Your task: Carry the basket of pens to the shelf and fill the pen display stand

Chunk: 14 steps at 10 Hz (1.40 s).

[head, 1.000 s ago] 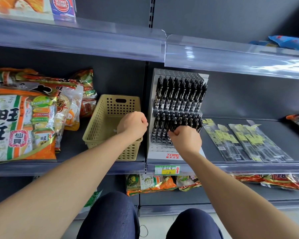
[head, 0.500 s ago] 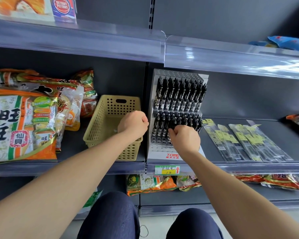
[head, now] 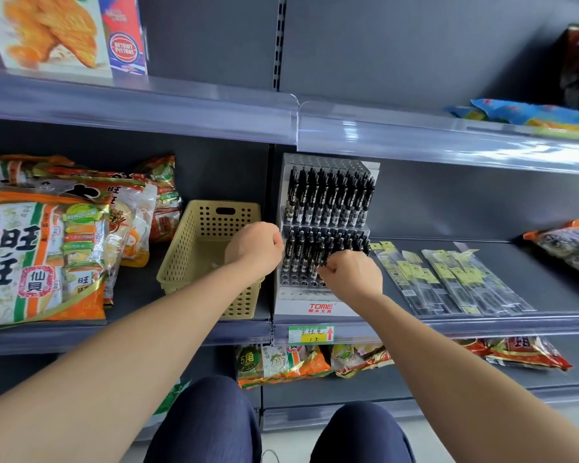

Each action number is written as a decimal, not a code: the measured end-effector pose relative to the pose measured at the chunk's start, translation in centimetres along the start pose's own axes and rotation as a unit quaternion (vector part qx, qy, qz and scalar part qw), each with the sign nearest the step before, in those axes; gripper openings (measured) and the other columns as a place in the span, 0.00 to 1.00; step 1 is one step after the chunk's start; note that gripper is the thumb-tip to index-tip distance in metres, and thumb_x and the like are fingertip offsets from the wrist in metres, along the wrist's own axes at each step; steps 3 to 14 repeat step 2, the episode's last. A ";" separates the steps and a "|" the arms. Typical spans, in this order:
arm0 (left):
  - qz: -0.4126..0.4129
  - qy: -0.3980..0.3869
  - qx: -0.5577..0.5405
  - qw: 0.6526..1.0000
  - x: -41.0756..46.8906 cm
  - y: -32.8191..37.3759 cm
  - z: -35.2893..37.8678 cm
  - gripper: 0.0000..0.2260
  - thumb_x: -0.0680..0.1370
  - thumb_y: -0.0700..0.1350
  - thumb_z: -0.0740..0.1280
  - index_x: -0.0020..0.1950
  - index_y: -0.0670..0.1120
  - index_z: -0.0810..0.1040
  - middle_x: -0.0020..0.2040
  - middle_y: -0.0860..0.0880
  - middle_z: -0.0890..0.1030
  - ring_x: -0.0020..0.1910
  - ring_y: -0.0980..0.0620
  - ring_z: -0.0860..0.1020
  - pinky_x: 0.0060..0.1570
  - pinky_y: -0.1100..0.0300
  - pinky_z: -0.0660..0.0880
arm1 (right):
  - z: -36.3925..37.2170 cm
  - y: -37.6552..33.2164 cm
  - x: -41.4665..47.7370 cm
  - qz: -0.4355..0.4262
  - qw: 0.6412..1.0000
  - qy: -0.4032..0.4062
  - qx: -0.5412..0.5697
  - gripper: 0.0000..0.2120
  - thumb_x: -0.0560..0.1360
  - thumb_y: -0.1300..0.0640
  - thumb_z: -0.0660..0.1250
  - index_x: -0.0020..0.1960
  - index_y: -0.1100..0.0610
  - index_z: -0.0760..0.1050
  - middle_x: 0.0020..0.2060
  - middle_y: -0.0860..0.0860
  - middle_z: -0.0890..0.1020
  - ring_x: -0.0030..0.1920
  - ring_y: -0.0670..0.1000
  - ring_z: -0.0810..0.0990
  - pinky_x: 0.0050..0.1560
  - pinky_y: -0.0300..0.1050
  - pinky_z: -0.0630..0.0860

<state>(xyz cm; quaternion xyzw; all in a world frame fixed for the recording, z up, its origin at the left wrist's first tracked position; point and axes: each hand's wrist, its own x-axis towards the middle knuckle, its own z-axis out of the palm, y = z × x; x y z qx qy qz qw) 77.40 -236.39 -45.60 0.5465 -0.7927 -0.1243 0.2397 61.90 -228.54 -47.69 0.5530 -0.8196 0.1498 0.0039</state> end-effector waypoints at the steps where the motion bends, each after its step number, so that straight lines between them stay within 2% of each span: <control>1: 0.017 0.001 0.008 1.000 -0.7 0.5 -0.8 0.10 0.78 0.42 0.61 0.43 0.50 0.81 0.42 0.53 0.81 0.39 0.52 0.79 0.37 0.56 0.80 | -1.2 -0.1 -0.5 -0.010 1.000 0.002 -0.001 0.16 0.77 0.50 0.64 0.34 0.57 0.74 0.31 0.53 0.80 0.34 0.55 0.79 0.34 0.43 0.76; 2: 0.030 0.007 0.006 0.999 -1.3 1.0 -1.7 0.09 0.79 0.43 0.62 0.43 0.51 0.81 0.42 0.54 0.81 0.40 0.53 0.78 0.36 0.57 0.78 | -2.5 0.0 -0.7 -0.010 1.000 0.006 -0.008 0.18 0.77 0.51 0.64 0.31 0.57 0.72 0.27 0.51 0.76 0.30 0.53 0.75 0.31 0.40 0.73; 14: 0.030 0.007 0.006 0.999 -1.3 1.0 -1.7 0.09 0.79 0.43 0.62 0.43 0.51 0.81 0.42 0.54 0.81 0.40 0.53 0.78 0.36 0.57 0.78 | -2.5 0.0 -0.7 -0.010 1.000 0.006 -0.008 0.18 0.77 0.51 0.64 0.31 0.57 0.72 0.27 0.51 0.76 0.30 0.53 0.75 0.31 0.40 0.73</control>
